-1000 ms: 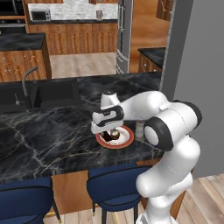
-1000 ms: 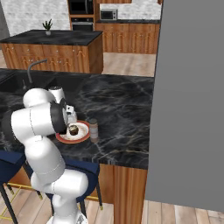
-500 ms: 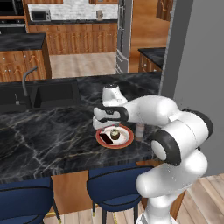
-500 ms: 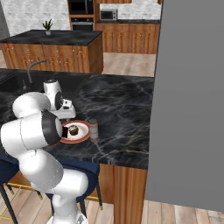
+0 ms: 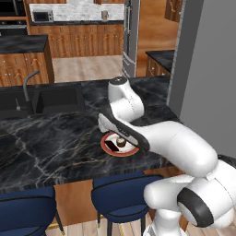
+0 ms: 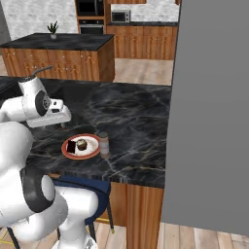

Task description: Take the cinnamon bottle from the cabinet and place it on the dining table, next to the plate with the cupcake. Then take the chocolate from the dining counter and place it on the cupcake plate.

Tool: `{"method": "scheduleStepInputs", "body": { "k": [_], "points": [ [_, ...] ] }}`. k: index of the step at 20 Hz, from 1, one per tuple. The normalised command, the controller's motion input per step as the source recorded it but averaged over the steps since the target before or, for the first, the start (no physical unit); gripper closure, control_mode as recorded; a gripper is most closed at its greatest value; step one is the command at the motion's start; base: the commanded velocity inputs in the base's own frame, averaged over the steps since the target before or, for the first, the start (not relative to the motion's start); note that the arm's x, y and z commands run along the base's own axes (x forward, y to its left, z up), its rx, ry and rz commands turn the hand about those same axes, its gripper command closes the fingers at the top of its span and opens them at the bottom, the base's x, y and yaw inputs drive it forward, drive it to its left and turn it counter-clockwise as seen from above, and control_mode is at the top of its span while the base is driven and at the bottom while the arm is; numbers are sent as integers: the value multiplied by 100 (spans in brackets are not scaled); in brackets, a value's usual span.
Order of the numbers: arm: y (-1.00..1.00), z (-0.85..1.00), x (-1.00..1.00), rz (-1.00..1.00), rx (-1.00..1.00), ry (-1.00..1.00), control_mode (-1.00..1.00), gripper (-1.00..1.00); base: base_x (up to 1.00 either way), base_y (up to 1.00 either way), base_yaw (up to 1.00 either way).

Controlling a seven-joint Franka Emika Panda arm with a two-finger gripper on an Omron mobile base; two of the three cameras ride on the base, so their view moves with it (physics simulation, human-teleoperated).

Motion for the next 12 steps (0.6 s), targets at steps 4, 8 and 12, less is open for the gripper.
{"method": "scheduleStepInputs", "body": {
  "k": [4,8,12],
  "points": [
    [0,75,-100,0,-1,-19,-100,-100,0,0,0],
    [-2,50,-100,0,0,-17,-100,-100,0,0,0],
    [-5,9,-100,0,0,-21,-100,-100,0,0,0]
  ]
}}
